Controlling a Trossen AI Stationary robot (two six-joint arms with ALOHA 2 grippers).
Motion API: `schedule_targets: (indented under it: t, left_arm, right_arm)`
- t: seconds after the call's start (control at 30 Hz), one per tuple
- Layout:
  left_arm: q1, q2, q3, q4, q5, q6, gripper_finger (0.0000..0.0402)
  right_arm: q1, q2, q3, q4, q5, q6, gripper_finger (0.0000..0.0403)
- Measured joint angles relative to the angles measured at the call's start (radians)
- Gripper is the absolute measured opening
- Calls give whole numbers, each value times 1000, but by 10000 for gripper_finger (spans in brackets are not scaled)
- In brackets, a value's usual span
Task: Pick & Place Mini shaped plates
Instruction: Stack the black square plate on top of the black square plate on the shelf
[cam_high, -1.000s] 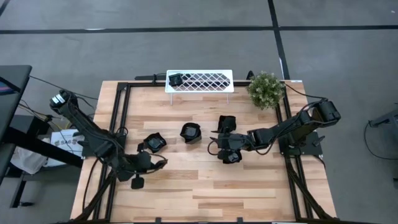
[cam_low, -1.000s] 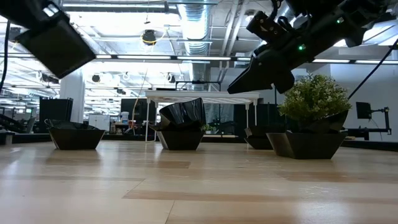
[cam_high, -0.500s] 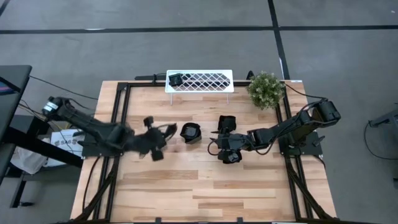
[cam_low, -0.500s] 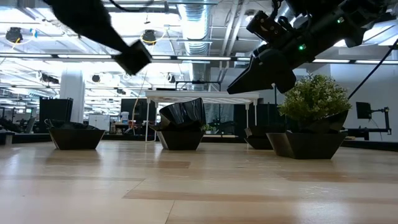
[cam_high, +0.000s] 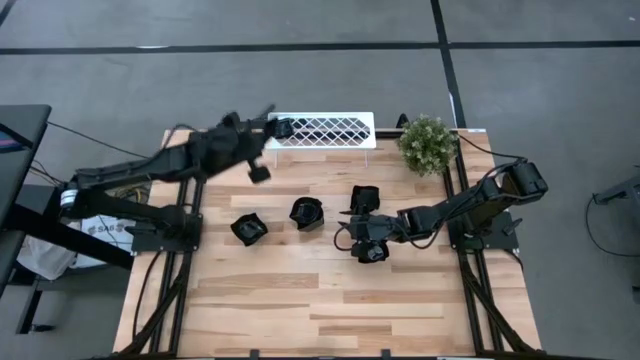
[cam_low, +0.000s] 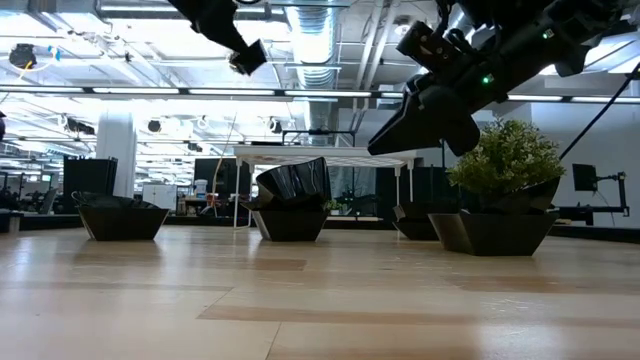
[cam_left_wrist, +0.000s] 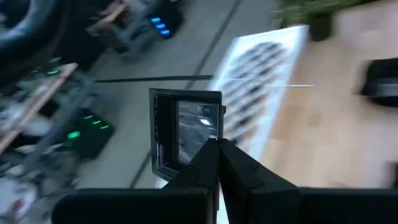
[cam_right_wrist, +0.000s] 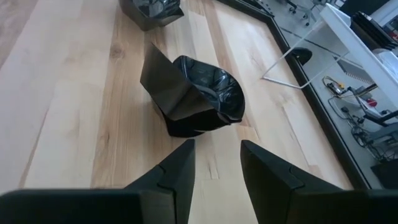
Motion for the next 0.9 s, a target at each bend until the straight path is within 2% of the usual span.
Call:
schedule_targets:
  t: [0.13,0.23,0.33,0.53,0.9]
  left_arm:
    - [103,47,45,-1,1,57,7]
    - [138,111,50,0,6,68,7]
    - [147,188,50,4,10,70,7]
    - [148,309,50,118,-16,91,7]
    - [148,362,42,152,-41,78,8]
  right_arm:
    - [-16,0,0,-8,0,0,123]
    - [-32,0,0,-17,0,1,123]
    - [-44,0,0,-31,0,1,123]
    - [-55,0,0,-32,0,1,123]
    - [-55,0,0,-35,-1,0,123]
